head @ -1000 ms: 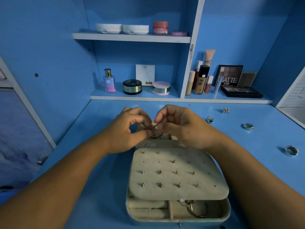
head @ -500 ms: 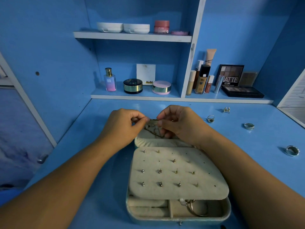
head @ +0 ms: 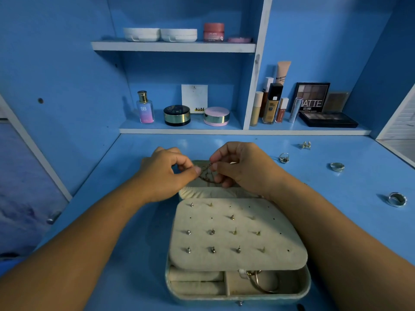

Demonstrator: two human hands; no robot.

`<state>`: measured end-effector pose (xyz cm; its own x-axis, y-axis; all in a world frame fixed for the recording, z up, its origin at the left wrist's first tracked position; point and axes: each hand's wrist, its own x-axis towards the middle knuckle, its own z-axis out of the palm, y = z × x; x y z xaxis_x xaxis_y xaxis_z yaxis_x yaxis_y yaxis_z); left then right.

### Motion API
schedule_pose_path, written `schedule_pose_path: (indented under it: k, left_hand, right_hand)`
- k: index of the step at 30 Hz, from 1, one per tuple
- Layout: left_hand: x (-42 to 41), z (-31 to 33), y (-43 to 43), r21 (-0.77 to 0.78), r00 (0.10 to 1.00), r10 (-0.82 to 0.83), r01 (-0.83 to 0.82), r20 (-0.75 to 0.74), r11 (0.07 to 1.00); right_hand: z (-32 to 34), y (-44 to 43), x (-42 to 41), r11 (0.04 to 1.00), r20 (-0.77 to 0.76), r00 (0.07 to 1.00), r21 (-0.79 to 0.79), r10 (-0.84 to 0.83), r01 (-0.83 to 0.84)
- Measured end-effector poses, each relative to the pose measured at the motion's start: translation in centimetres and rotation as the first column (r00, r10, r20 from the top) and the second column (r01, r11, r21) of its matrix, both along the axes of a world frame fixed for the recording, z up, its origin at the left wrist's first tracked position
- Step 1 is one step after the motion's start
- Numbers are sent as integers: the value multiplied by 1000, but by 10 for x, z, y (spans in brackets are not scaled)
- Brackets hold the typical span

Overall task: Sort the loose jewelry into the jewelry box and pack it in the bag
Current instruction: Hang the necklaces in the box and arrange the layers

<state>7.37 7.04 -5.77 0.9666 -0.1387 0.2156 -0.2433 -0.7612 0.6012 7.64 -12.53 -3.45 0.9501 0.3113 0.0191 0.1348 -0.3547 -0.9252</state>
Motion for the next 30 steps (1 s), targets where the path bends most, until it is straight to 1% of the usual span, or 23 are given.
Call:
schedule_pose_path:
  k: [3,5,10,14,20,24,26,30]
  left_hand:
    - [1,-2,-2,-28,988,144,-142,58,989]
    - [2,-3,-5,-44,972,213,-210,95,977]
    - [5,-5,-11,-18,947,291,-292,132,956]
    - [9,-5,-13,-23,942,300,-300,149,954]
    - [12,-8,-12,-86,939,271,-259,209,962]
    - [13,-8,-8,-129,969,161,-139,185,982]
    - [13,-8,-4,-109,984,86,-70,153,992]
    - [5,-6,9,28,995,-101,101,3,994]
  right_hand:
    - [0,1,0,1000,16,1000,-28,-9,10]
    - [0,2,0,999,27,1000,-41,-15,16]
    - [-1,3,1,998,50,999,-52,-19,21]
    - [0,4,1,998,43,999,-52,-16,18]
    - [0,4,0,998,31,999,-54,-21,23]
    - [2,3,-2,998,23,999,-59,-34,35]
    - [4,1,-3,998,23,999,-49,-41,42]
    - [6,-4,-6,997,42,997,-52,-58,60]
